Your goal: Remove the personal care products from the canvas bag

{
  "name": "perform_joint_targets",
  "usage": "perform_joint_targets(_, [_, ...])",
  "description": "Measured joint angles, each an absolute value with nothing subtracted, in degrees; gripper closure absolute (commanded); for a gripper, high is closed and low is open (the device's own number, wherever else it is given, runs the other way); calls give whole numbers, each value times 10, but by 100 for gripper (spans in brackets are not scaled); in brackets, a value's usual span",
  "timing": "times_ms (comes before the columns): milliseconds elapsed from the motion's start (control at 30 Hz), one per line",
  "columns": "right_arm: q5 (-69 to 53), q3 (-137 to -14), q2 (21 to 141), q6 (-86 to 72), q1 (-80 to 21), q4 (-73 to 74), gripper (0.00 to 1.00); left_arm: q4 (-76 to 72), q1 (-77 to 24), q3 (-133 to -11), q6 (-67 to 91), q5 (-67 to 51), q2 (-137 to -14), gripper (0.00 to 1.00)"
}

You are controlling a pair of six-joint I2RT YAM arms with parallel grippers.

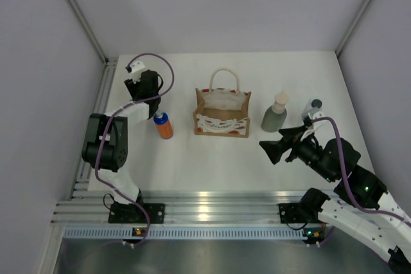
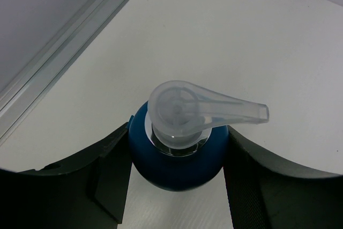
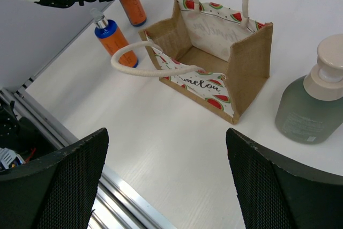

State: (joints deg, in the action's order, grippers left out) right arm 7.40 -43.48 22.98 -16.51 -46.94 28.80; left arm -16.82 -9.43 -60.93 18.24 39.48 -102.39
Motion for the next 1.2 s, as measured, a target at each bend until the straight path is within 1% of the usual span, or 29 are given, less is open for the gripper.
perform_joint_targets(100, [74, -435, 230, -165, -469, 288, 13, -168, -95, -609, 181, 395, -1024, 39])
perform_joint_targets(233, [75, -435, 228, -165, -469, 288, 13, -166, -96, -604, 182, 392, -1019, 33])
perform_joint_targets(267, [75, -435, 228, -165, -469, 288, 13, -166, -97, -602, 182, 391, -1017, 28])
perform_joint_targets(367, [76, -435, 225, -165, -469, 288, 13, -164, -100, -598, 183, 386, -1011, 25])
perform_joint_targets(433, [77, -435, 225, -165, -469, 288, 13, -164, -103, -596, 183, 385, -1004, 16])
perform_joint_targets(467, [77, -435, 225, -165, -469, 288, 13, -164, -104, -596, 184, 384, -1001, 16])
perform_joint_targets(533, [79, -435, 225, -165, -469, 288, 13, -163, -107, -594, 186, 384, -994, 2])
perform_joint_targets(767, [106, -435, 230, -165, -469, 288, 12, -131, -116, -582, 201, 380, -938, 2])
perform_joint_targets(900, [149, -437, 262, -166, -469, 288, 5, -87, -121, -581, 213, 367, -876, 2])
perform_joint_targets(1000, [190, -447, 308, -166, -469, 291, 0, -7, -125, -604, 232, 355, -832, 2])
perform_joint_targets(1133, [262, -474, 361, -165, -469, 299, 1, 131, -126, -669, 267, 304, -786, 2])
perform_joint_targets(1200, [298, -484, 374, -164, -469, 300, 0, 182, -126, -675, 283, 268, -740, 2])
